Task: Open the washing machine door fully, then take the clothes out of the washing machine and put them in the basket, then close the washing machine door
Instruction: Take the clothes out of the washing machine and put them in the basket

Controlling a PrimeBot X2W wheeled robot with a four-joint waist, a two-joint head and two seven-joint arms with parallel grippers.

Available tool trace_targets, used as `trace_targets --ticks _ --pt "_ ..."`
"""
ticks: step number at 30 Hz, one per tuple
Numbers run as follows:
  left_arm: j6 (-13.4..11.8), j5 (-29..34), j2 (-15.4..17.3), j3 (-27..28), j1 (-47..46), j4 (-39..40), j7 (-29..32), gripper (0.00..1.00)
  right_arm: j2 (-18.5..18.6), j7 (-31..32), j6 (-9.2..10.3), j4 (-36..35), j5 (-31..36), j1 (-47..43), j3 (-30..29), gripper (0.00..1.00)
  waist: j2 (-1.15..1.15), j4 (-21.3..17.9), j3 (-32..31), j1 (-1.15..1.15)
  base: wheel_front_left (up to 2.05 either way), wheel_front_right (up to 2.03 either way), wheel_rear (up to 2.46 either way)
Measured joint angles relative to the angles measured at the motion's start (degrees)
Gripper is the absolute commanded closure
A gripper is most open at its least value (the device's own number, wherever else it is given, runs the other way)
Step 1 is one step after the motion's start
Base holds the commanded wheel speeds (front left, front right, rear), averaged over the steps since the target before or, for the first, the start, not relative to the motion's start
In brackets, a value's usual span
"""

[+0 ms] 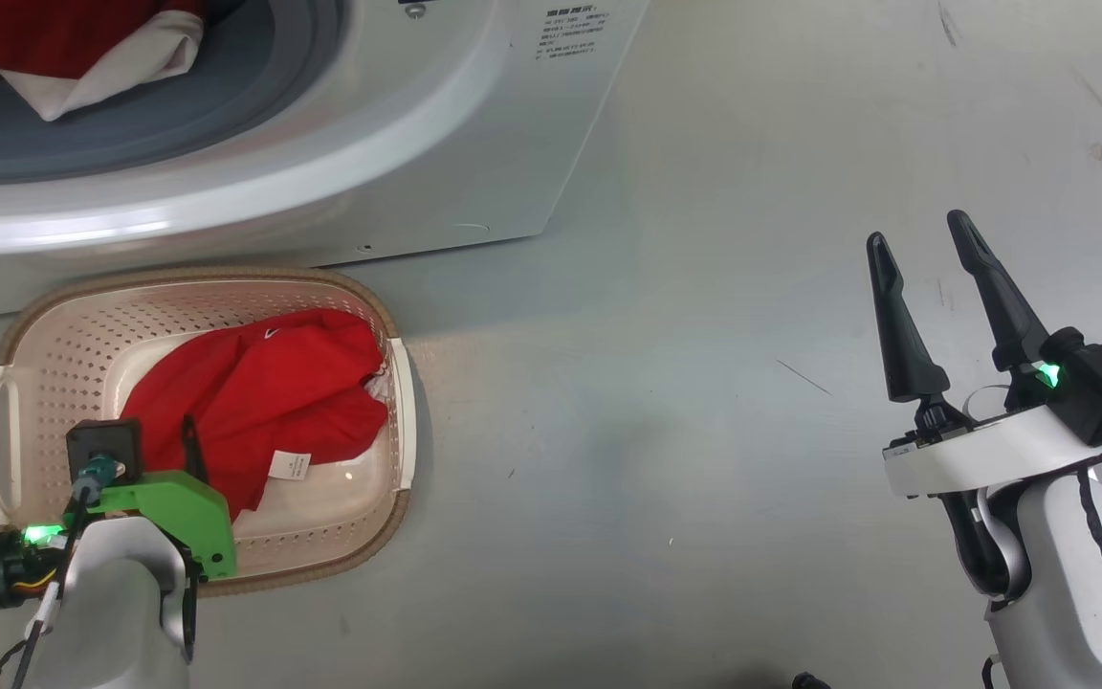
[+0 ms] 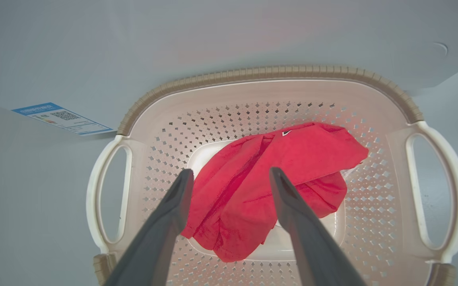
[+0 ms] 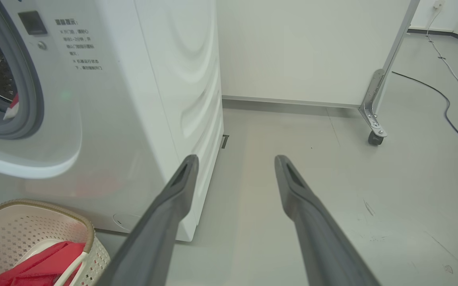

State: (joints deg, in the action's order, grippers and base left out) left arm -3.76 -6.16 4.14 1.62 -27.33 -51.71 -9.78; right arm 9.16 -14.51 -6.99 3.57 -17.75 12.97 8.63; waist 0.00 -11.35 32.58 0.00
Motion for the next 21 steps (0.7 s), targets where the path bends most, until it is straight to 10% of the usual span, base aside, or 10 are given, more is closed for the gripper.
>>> trace_targets --ticks 21 --pt "2.6 0.0 -1.1 -2.0 -2.3 4.0 -4.7 0.00 -1.3 0.0 0.00 3.0 0.2 -0.5 -1.6 0.00 0.00 2.7 -9.9 0.00 0.00 0.00 0.00"
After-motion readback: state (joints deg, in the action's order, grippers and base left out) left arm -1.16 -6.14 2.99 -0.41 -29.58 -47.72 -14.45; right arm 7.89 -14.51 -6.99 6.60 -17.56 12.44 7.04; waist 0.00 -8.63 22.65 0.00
